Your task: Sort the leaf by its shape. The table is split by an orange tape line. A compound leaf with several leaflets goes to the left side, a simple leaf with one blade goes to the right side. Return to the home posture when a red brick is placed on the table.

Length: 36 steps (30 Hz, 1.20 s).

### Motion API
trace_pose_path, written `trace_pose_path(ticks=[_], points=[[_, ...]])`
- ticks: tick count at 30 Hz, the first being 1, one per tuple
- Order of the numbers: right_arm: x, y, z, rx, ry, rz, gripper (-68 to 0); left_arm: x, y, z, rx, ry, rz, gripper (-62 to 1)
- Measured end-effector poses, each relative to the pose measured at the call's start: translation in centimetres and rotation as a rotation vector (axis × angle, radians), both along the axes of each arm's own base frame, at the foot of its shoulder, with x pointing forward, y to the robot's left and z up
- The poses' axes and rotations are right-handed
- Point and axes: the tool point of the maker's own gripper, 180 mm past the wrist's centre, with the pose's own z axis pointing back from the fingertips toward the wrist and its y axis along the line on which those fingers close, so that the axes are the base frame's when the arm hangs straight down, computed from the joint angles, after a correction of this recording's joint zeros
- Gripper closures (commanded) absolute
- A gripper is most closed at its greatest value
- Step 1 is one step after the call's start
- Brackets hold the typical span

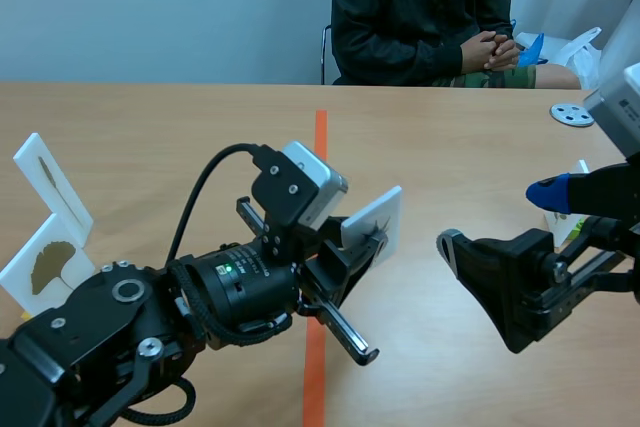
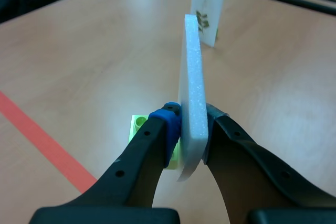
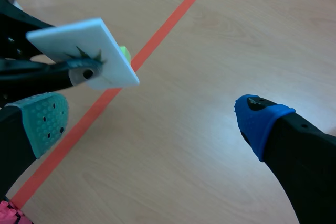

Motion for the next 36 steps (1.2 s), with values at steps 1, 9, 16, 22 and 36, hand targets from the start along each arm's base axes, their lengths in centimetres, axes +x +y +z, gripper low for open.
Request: trace_pose_path(ticks=[1,9,16,22,36], points=[[0.0,0.0,0.0,0.0,0.0,0.0,-67.9,0.0,0.3,0.4,-0.004,-0.003,0.014,-4.0],[0.0,0.0,0.0,0.0,0.0,0.0,-67.9,-0.1,5.0,1.6,-0.048,0.035,0.188,-4.0],[0.0,0.0,0.0,0.0,0.0,0.0,-67.9,0.1,10.8,-0.2,0.014,0.071,0.372,-4.1],[0.0,0.0,0.0,0.0,0.0,0.0,-67.9,-0.5,15.3,-1.3,-0.007,0.137,0.504,-4.0],[0.0,0.0,0.0,0.0,0.0,0.0,-67.9,-1.1,20.4,-2.0,0.017,0.158,0.661,-4.0]])
